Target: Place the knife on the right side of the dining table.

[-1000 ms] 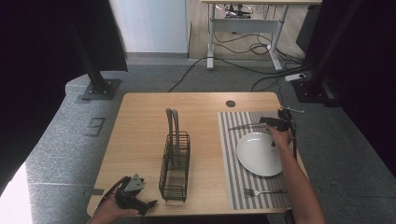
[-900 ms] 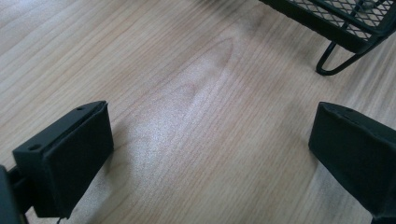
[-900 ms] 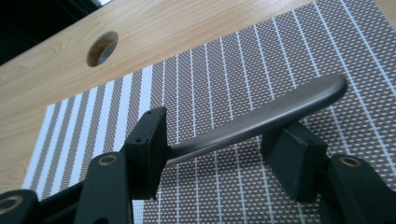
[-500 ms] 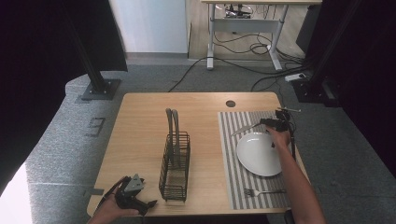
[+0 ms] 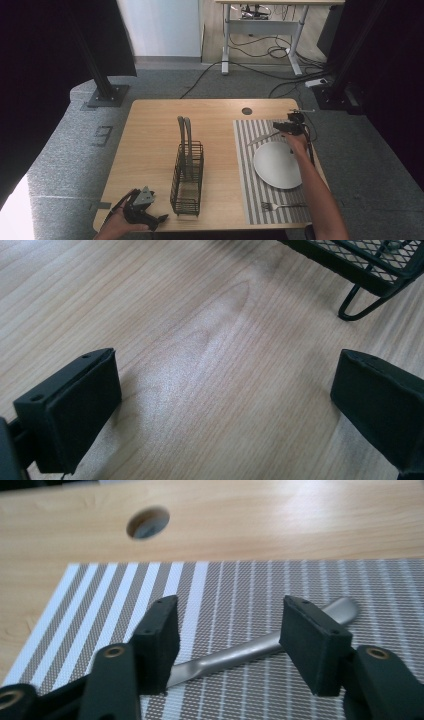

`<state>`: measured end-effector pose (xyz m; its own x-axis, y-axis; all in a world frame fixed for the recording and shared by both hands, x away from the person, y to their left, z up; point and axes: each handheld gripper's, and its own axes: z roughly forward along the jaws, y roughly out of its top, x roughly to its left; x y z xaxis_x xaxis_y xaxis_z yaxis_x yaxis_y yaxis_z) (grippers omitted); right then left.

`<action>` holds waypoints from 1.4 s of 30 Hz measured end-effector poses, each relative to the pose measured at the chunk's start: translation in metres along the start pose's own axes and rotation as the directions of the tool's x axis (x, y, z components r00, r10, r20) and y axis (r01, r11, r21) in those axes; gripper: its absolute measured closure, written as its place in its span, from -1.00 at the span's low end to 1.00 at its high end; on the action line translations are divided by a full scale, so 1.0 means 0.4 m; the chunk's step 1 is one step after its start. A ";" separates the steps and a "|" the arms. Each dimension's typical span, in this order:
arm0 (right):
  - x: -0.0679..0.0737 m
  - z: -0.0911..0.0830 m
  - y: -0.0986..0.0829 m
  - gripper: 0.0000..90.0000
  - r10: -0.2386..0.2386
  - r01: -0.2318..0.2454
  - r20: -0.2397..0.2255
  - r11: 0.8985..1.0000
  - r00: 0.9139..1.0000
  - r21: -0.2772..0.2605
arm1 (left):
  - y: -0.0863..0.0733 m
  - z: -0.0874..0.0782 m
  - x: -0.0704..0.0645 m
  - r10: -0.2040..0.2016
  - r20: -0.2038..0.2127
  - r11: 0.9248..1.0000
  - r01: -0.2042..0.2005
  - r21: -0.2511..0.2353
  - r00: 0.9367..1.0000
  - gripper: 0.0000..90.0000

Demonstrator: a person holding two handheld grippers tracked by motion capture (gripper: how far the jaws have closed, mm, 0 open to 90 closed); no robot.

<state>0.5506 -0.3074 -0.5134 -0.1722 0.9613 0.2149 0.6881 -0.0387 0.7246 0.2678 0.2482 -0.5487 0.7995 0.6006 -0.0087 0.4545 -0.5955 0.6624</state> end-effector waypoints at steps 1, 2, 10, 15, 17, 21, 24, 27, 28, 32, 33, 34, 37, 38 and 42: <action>0.010 0.007 0.004 -0.09 -0.023 0.023 -0.003 1.000 1.000 -0.008 | 0.000 0.000 0.000 0.000 0.000 1.000 0.000 0.000 1.000 -1.00; 0.014 0.012 0.007 -0.10 -0.031 0.031 0.001 0.999 1.000 -0.012 | 0.000 0.000 0.000 0.001 0.000 1.000 -0.001 0.000 1.000 -1.00; 0.043 0.094 0.015 -0.11 -0.107 0.101 0.054 0.990 0.993 0.102 | 0.000 0.000 0.000 0.002 0.001 1.000 -0.002 0.000 1.000 -1.00; 0.054 0.116 0.004 -0.10 -0.129 0.121 0.059 0.984 0.990 0.127 | 0.000 0.000 0.000 0.002 0.001 1.000 -0.002 0.000 1.000 -1.00; 0.056 0.116 0.003 -0.10 -0.129 0.120 0.065 0.985 0.990 0.123 | 0.000 0.000 0.000 0.002 0.001 1.000 -0.002 0.000 1.000 -1.00; 0.053 0.111 0.002 -0.10 -0.119 0.109 0.068 0.986 0.991 0.129 | 0.000 0.000 0.000 0.002 0.001 1.000 -0.002 0.000 1.000 -1.00; 0.046 0.104 0.002 -0.10 -0.103 0.090 0.084 0.986 0.991 0.141 | -0.001 0.000 0.000 0.002 0.001 1.000 -0.002 0.000 1.000 -1.00; 0.041 0.099 0.002 -0.10 -0.095 0.081 0.086 0.985 0.992 0.149 | -0.001 0.000 0.000 0.002 0.001 1.000 -0.002 0.000 1.000 -1.00; 0.040 0.098 0.002 -0.10 -0.095 0.080 0.092 0.985 0.991 0.153 | 0.000 0.000 0.000 0.002 0.000 1.000 -0.002 0.000 1.000 -1.00; 0.034 0.094 0.003 -0.10 -0.079 0.063 0.099 0.986 0.992 0.157 | 0.000 0.000 0.000 0.002 0.000 1.000 -0.002 0.000 1.000 -1.00; 0.032 0.093 0.002 -0.10 -0.078 0.062 0.098 0.986 0.992 0.158 | -0.001 0.000 0.000 0.002 0.001 1.000 -0.002 0.000 1.000 -1.00; 0.030 0.092 0.002 -0.10 -0.076 0.060 0.097 0.986 0.992 0.157 | 0.000 0.000 0.000 0.002 0.000 1.000 -0.002 0.000 1.000 -1.00; 0.029 0.090 0.000 -0.10 -0.072 0.056 0.101 0.986 0.992 0.158 | -0.001 0.000 0.000 0.002 0.001 1.000 -0.002 0.000 1.000 -1.00; 0.028 0.089 0.001 -0.11 -0.071 0.054 0.101 0.986 0.992 0.161 | -0.001 0.000 0.000 0.002 0.000 1.000 -0.002 0.000 1.000 -1.00; 0.023 0.084 -0.001 -0.10 -0.054 0.038 0.099 0.987 0.994 0.157 | 0.000 0.000 0.000 0.001 0.000 1.000 -0.001 0.000 1.000 -1.00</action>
<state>0.5723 -0.2896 -0.5337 -0.1390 0.9842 0.1094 0.7831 0.0416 0.6205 0.2676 0.2483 -0.5488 0.8002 0.5996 -0.0079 0.4533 -0.5963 0.6625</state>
